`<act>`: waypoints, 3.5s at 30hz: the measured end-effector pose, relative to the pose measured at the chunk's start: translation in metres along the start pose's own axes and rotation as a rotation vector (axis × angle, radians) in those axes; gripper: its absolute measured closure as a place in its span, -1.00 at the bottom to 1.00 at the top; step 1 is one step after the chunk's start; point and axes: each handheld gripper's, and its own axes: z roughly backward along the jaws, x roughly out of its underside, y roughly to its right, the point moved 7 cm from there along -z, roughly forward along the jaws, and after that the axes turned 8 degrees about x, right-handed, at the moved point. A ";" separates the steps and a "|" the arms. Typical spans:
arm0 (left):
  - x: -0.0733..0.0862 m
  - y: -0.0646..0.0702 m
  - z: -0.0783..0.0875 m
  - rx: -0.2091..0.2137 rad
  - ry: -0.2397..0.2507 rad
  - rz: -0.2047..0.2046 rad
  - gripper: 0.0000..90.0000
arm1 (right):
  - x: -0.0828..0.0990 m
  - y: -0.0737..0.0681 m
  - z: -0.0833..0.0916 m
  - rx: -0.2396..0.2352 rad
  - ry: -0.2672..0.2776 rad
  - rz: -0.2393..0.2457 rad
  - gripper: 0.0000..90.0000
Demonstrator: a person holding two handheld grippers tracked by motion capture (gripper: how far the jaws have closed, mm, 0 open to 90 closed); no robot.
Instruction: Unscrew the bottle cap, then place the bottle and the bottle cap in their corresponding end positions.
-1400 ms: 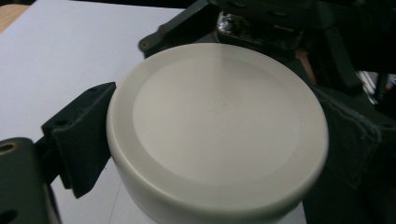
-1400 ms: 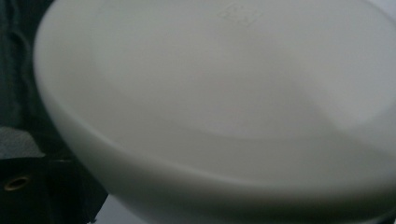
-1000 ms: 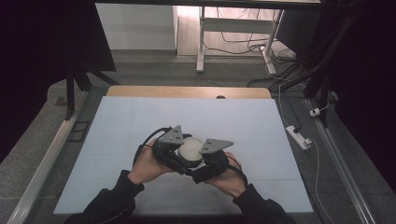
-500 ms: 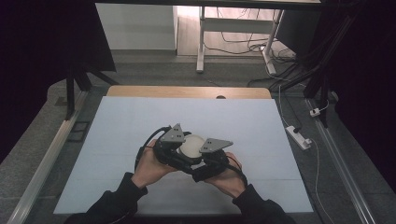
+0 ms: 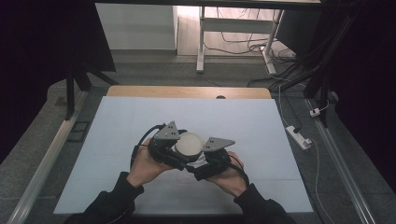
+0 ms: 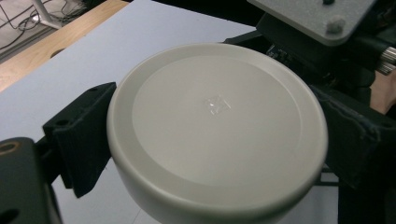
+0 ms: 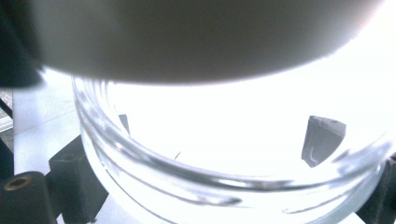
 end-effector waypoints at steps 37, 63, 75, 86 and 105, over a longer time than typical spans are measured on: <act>0.023 0.023 0.021 0.099 0.038 -0.017 -0.82 | -0.001 0.028 0.002 0.046 0.008 -0.037 -0.85; 0.050 0.039 0.000 0.129 0.023 -0.025 -0.82 | -0.010 0.051 -0.014 0.078 -0.007 -0.058 -0.85; 0.058 0.035 -0.012 0.131 0.022 -0.021 -0.82 | -0.014 0.061 -0.025 0.090 -0.017 -0.066 -0.85; 0.066 0.029 -0.024 0.140 0.016 -0.035 -0.82 | -0.017 0.067 -0.039 0.100 -0.027 -0.060 -0.85; 0.083 0.013 -0.055 0.116 -0.033 -0.055 -0.82 | -0.022 0.085 -0.061 0.145 -0.033 -0.074 -0.85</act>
